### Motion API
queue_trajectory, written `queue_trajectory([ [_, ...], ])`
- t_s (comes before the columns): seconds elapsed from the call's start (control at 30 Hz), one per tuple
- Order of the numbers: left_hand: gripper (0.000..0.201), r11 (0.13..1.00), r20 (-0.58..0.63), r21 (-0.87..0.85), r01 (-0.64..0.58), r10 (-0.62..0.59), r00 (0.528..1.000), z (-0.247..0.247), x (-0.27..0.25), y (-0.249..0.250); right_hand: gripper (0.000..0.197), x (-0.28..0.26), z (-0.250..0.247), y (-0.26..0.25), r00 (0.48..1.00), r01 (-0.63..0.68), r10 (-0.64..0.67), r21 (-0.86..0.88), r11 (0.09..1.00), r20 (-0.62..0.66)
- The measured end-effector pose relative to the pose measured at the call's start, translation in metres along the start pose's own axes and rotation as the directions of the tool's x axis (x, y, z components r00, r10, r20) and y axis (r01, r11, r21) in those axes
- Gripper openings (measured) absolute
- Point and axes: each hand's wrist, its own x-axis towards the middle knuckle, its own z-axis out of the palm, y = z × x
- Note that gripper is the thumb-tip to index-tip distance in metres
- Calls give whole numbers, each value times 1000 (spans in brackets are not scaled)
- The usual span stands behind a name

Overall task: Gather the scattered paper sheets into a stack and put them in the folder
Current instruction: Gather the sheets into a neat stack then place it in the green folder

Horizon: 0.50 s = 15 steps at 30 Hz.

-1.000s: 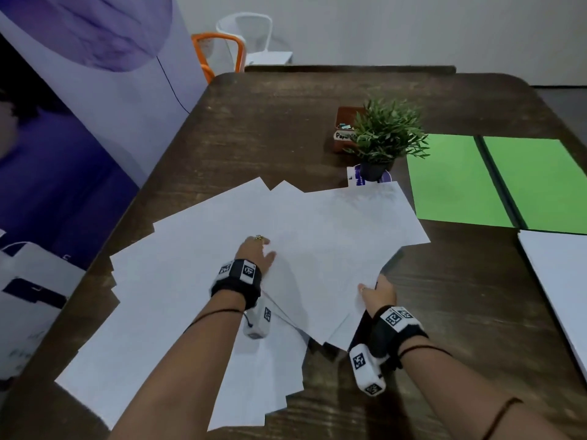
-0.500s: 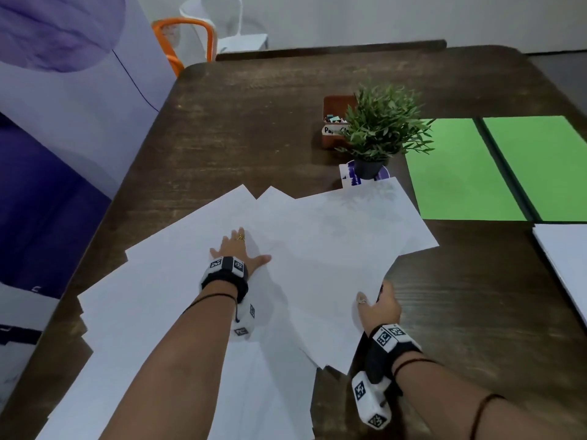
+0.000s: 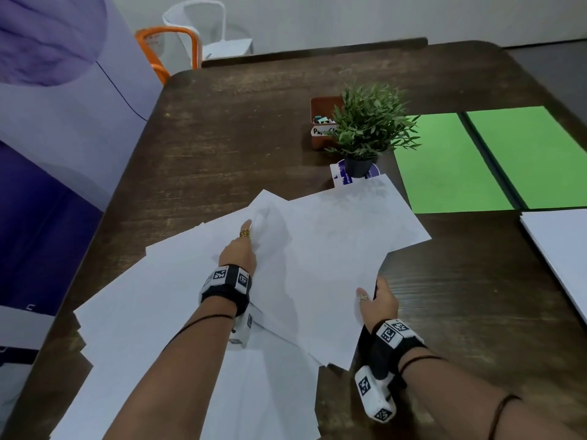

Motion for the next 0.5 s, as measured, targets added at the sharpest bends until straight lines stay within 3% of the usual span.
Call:
queue_trajectory([
  [0.17, 65, 960, -76, -253, -121, 105, 992, -17, -24, 53, 24, 0, -16, -2, 998, -4, -2, 99, 995, 62],
  [0.3, 63, 831, -134, -516, -208, 161, 978, -21, -47, 93, 28, 0, -35, -6, 992, 81, -92, 119, 990, 90],
  [0.37, 68, 754, -32, -627, -195, 225, 974, -12, -59, 113, 32, -2, -41, -12, 984, 115, -140, 211, 971, 109],
  [0.43, 71, 655, 181, -753, -61, 295, 938, 5, -70, 131, 29, -8, -44, -18, 980, 82, -142, 373, 924, 136],
  [0.5, 62, 618, 360, -778, 108, 298, 884, 23, -78, 141, 26, -14, -49, -28, 965, -124, -29, 556, 822, 259],
])
